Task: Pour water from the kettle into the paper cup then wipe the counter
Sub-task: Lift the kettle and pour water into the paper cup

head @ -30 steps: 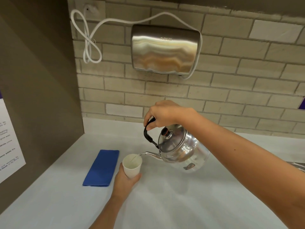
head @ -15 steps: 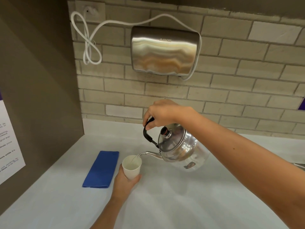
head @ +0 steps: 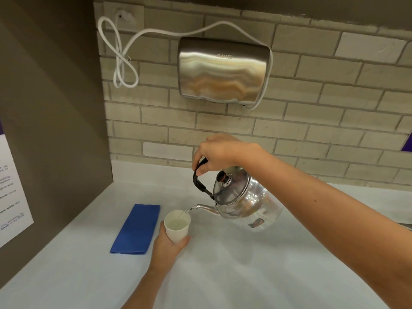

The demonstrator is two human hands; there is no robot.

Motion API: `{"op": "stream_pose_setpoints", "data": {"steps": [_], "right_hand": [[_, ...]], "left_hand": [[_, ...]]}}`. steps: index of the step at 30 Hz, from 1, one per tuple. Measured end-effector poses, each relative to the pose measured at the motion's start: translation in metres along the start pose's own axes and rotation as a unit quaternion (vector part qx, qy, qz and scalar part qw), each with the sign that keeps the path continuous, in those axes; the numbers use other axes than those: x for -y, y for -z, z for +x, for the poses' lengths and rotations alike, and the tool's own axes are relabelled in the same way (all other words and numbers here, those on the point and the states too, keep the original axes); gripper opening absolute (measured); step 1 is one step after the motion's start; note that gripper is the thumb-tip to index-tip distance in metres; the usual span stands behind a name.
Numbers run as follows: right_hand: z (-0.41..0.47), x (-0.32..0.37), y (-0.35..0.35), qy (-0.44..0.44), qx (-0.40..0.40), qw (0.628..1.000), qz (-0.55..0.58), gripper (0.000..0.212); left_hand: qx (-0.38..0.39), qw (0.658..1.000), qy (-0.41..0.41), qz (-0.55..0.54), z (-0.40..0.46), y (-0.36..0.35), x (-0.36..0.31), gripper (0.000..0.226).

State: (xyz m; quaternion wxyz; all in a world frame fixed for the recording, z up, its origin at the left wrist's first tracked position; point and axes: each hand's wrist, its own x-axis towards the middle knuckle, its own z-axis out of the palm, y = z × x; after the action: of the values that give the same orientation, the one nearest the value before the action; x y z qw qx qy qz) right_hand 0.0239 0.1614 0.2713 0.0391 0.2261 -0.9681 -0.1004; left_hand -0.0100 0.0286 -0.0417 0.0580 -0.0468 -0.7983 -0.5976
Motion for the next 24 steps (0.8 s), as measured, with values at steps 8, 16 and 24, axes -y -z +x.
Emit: {"op": "stream_pose_setpoints", "data": {"steps": [8,16,24], "right_hand": [[0.0025,0.0001,0.0002,0.001,0.001,1.0,0.001,0.023],[0.004,0.0003,-0.0012,0.005,-0.002,1.0,-0.01,0.021],[0.002,0.002,-0.0012,0.005,0.003,1.0,-0.014,0.022]], "left_hand": [[0.0,1.0,-0.002,-0.002,-0.002,0.0008,-0.0029,0.087],[0.001,1.0,-0.005,-0.004,-0.0037,0.0019,-0.0059,0.087],[0.002,1.0,0.002,-0.01,-0.0044,0.0022,-0.0068,0.087]]}}
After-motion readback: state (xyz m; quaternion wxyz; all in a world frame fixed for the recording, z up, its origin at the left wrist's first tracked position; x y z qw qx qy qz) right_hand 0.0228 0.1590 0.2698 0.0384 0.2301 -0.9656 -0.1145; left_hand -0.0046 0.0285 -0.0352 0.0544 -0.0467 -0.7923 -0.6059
